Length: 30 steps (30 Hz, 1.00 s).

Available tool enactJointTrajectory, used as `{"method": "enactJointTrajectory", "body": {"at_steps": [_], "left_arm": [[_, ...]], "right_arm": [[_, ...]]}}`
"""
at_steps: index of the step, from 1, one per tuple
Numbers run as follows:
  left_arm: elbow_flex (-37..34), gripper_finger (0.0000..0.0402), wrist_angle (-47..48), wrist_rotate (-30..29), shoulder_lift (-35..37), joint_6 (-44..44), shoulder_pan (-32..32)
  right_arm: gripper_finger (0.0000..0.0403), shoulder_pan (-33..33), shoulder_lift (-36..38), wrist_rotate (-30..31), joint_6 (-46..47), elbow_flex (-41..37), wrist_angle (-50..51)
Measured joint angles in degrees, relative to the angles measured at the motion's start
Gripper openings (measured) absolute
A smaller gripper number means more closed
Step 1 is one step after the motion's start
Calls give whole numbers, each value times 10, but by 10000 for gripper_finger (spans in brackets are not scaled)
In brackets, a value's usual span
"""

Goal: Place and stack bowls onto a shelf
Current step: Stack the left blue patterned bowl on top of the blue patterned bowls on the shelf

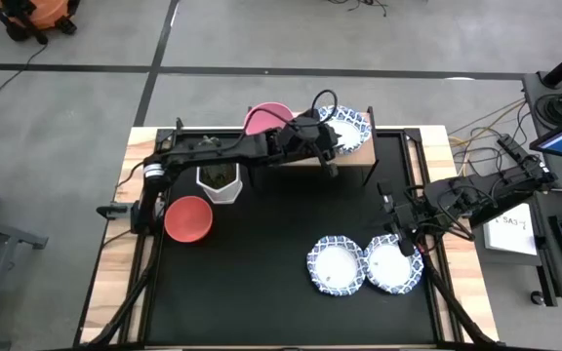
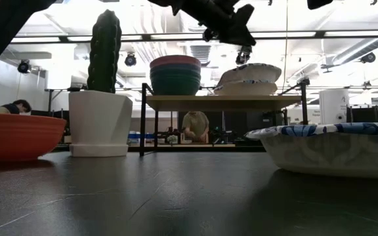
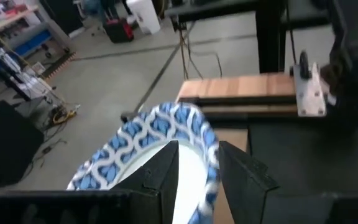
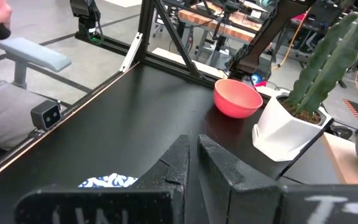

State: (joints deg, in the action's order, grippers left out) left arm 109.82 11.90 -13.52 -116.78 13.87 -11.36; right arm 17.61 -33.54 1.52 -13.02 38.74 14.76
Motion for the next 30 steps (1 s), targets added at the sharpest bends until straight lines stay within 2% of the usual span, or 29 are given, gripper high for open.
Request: {"method": "enactJointTrajectory", "body": {"at_steps": [6,12,24,30], "left_arm": [[-3,95,3,-3,-36,-8,-3],[5,95,33,-97,-55,-10,-3],[76,95,87,-91,-52,3,4],[68,95,75,-90,-53,-1,-5]], "right_arm": [[22,0,0,0,0,0,0],[22,0,0,0,3,0,0],[22,0,0,0,4,-1,0],[22,0,0,0,5,-1,0]]}}
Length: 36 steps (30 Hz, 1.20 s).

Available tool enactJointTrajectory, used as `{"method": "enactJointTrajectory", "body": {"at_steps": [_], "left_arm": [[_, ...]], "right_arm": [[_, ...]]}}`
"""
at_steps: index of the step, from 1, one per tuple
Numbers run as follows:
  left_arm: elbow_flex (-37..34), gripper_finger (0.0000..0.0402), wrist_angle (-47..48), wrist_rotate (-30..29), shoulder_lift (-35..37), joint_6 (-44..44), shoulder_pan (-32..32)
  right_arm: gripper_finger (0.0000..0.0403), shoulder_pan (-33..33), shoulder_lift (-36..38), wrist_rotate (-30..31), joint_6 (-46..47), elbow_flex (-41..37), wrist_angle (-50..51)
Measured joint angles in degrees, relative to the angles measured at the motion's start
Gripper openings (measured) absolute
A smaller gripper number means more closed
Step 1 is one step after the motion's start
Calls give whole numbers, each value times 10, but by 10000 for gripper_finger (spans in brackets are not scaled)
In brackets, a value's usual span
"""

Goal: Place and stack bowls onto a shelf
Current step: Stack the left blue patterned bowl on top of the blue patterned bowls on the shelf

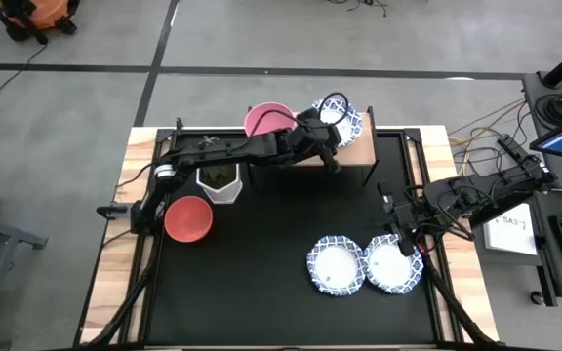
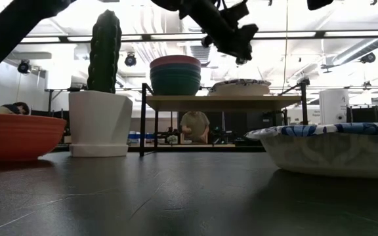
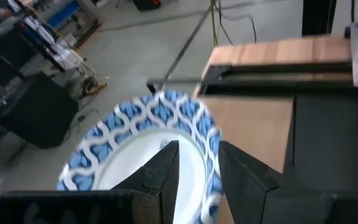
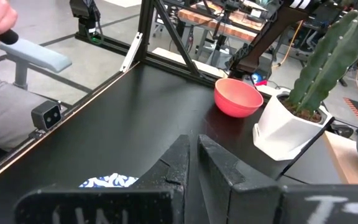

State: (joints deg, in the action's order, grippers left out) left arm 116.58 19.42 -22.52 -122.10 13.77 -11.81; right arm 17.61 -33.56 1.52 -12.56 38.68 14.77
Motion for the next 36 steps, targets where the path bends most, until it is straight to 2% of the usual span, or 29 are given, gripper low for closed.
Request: {"method": "enactJointTrajectory", "body": {"at_steps": [21,29,36], "left_arm": [[-40,90,21,-3,-1,-19,-38],[-40,84,36,66,-1,-26,-37],[-40,84,53,75,-1,-28,-32]], "right_arm": [[22,0,0,0,1,0,0],[22,0,0,0,2,0,0],[22,0,0,0,1,0,0]]}}
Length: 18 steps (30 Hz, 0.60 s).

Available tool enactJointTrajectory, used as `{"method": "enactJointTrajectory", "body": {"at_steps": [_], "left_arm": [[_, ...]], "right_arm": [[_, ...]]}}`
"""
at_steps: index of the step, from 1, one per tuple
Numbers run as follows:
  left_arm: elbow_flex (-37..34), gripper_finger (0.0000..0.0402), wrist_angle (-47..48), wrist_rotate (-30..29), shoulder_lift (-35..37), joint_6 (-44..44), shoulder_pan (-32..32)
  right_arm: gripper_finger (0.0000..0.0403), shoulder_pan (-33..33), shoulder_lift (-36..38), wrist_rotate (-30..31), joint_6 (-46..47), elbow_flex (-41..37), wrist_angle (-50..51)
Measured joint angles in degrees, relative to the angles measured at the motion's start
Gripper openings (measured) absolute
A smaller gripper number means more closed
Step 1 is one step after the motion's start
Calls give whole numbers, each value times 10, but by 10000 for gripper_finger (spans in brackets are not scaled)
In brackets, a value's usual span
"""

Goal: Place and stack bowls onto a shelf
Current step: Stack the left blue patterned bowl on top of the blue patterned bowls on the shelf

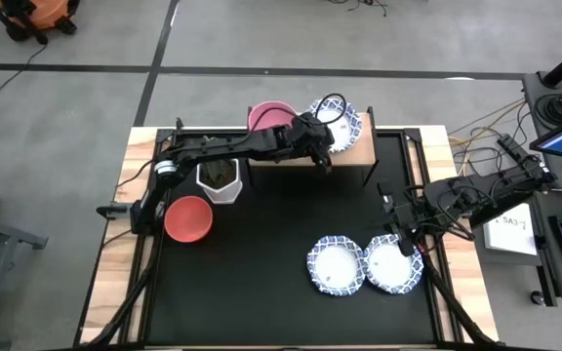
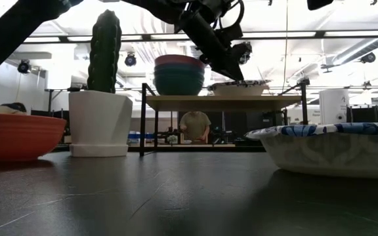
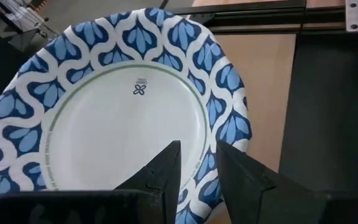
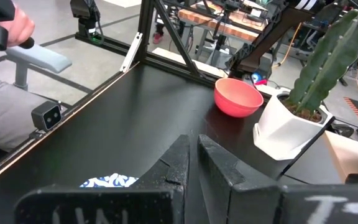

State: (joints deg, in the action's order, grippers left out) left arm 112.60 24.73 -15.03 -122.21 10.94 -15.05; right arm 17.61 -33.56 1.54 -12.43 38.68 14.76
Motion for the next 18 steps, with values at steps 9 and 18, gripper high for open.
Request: {"method": "enactJointTrajectory", "body": {"at_steps": [9,18], "left_arm": [[22,84,14,-7,4,0,0],[100,84,121,-10,5,-15,7]], "right_arm": [[22,0,0,0,0,0,0],[22,0,0,0,0,0,0]]}}
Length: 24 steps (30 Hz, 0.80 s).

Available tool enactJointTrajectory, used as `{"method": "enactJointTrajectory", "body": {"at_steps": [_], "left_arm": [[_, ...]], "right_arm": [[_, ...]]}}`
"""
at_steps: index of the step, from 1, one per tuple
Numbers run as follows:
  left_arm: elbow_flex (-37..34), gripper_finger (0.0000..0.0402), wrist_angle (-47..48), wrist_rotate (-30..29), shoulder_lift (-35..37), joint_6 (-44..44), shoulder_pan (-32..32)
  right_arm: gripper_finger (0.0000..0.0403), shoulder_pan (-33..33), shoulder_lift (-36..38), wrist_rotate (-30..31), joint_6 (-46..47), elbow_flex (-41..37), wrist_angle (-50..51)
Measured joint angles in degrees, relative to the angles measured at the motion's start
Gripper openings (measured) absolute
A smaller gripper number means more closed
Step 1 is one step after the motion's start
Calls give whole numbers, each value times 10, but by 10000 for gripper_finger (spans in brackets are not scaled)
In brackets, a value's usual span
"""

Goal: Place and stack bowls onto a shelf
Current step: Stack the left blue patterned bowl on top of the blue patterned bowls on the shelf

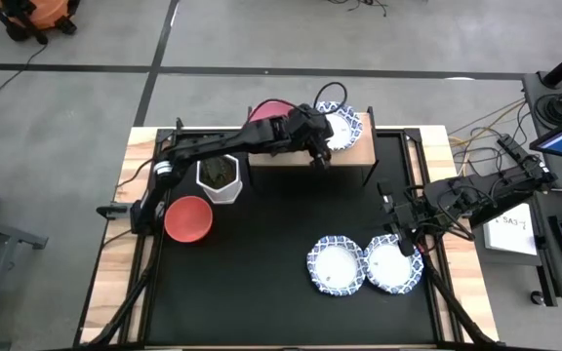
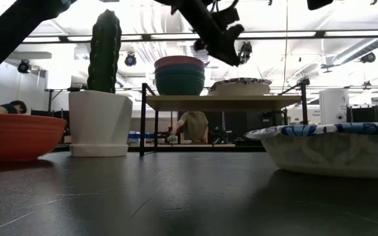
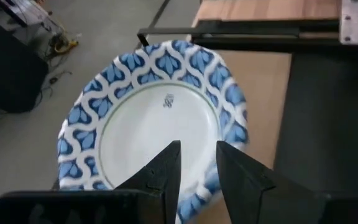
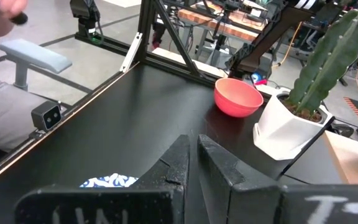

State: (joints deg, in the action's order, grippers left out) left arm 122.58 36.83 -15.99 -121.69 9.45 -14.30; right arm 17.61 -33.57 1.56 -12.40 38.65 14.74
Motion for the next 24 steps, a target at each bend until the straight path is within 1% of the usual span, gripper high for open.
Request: {"method": "enactJointTrajectory", "body": {"at_steps": [6,9,11,13,16,18,21,24], "left_arm": [[57,84,104,9,3,-4,49],[66,84,140,9,10,-4,78],[67,84,155,-1,18,-8,95],[59,84,165,-18,31,-13,112],[27,84,166,-40,65,-20,134],[-8,84,158,-43,96,-33,148],[-84,84,120,-45,150,-49,168],[-177,84,52,-45,207,-53,192]], "right_arm": [[22,0,0,8,15,0,-6],[22,0,-5,47,40,0,-6],[22,0,-13,73,55,0,-5],[22,0,-25,78,63,0,-5],[22,0,-44,77,68,0,-9],[22,0,-56,77,77,0,-19],[22,0,-73,77,84,1,-25],[22,0,-90,77,101,7,-31]]}}
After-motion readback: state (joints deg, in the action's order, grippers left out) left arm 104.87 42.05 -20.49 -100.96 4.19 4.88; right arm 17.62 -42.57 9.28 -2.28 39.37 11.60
